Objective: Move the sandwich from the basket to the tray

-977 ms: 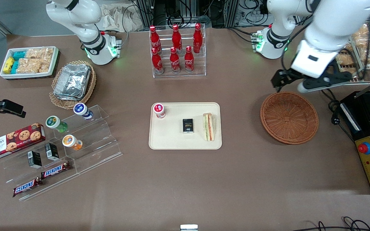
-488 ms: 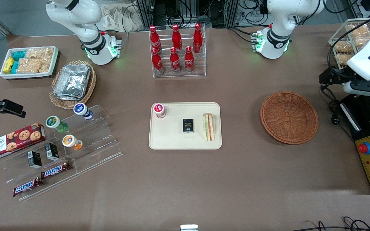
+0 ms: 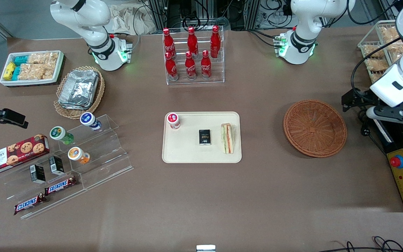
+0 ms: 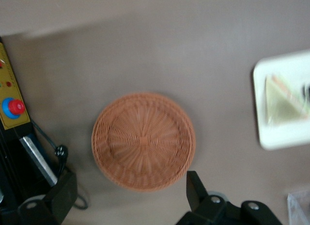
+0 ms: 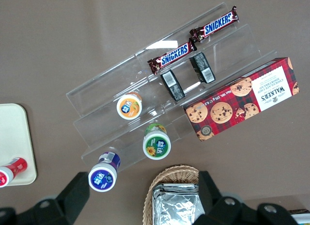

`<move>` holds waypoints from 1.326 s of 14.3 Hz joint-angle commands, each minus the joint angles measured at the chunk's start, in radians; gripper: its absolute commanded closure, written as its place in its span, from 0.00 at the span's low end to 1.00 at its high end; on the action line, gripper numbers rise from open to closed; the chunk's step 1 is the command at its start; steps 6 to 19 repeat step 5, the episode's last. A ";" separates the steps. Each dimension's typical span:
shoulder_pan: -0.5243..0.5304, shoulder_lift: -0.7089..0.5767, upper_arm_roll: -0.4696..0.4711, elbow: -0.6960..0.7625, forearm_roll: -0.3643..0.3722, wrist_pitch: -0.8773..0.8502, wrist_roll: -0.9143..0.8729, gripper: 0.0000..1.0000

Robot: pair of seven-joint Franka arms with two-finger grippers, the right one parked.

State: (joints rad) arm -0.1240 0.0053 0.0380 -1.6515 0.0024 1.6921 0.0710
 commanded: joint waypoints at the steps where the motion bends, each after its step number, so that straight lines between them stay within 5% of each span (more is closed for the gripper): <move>1: 0.001 -0.007 -0.042 0.030 -0.001 0.005 -0.097 0.00; 5: 0.010 0.007 -0.038 0.085 0.019 -0.061 0.042 0.00; 19: 0.010 0.007 -0.038 0.085 0.019 -0.061 0.042 0.00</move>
